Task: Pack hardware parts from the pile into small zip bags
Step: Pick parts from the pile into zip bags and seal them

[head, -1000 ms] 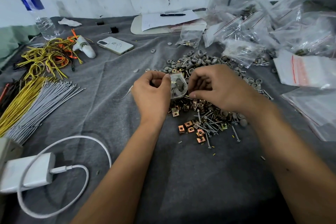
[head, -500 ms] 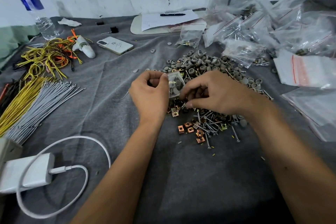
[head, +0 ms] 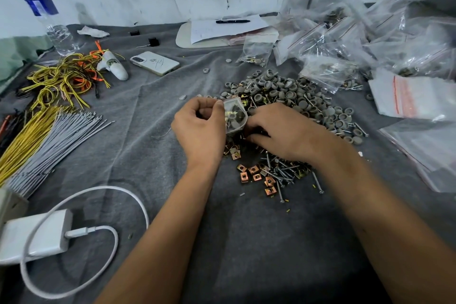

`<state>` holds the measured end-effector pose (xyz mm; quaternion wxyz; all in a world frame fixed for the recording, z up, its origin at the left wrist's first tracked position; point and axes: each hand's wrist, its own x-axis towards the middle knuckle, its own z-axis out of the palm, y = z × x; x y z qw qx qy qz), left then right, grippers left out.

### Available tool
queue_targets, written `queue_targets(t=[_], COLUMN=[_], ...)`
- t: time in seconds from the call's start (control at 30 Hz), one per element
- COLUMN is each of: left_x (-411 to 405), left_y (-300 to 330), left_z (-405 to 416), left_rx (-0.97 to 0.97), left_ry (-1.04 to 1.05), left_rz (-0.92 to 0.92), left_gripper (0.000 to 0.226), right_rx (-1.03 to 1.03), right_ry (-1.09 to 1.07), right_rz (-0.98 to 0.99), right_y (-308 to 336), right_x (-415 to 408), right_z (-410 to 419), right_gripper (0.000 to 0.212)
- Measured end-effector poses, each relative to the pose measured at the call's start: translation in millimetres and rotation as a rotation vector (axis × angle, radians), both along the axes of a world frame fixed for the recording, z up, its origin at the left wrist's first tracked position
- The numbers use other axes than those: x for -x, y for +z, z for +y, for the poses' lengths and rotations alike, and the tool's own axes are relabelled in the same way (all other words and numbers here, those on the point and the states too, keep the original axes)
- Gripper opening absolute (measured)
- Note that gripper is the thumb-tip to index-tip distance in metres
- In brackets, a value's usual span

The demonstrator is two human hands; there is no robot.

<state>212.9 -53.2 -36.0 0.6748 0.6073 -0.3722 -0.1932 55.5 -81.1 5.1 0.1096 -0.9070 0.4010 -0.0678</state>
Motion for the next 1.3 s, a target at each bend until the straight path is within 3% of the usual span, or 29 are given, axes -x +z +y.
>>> queue_targets(t=[0.17, 0.37, 0.53, 0.6, 0.87, 1.3], left_x=[0.4, 1.6, 3.6, 4.4, 2.5, 2.6], left_y=[-0.3, 0.7, 2.2, 2.0, 1.0, 3.1], left_z=[0.0, 3.2, 5.1, 5.6, 5.6, 9.1], left_rx=[0.006, -0.011, 0.025, 0.010, -0.023, -0.043], left_ry=[0.031, -0.001, -0.121, -0.164, -0.283, -0.282], left_rz=[-0.039, -0.365, -0.540, -0.553, -0.657, -0.735], left_gripper=[0.010, 0.009, 0.027, 0.031, 0.011, 0.015], right_rx=[-0.021, -0.013, -0.012, 0.005, 0.065, 0.101], right_ry=[0.000, -0.119, -0.155, -0.174, -0.261, -0.234], right_rz=[-0.241, -0.615, -0.816, -0.829, -0.738, -0.617], right_y=[-3.2, -7.4, -17.1, -20.4, -27.3, -26.0], right_x=[13.8, 22.7, 18.8, 14.9, 5.8, 6.1], right_z=[-2.0, -4.9, 0.7, 1.1, -1.0, -0.6], right_gripper=[0.007, 0.005, 0.005, 0.007, 0.008, 0.003])
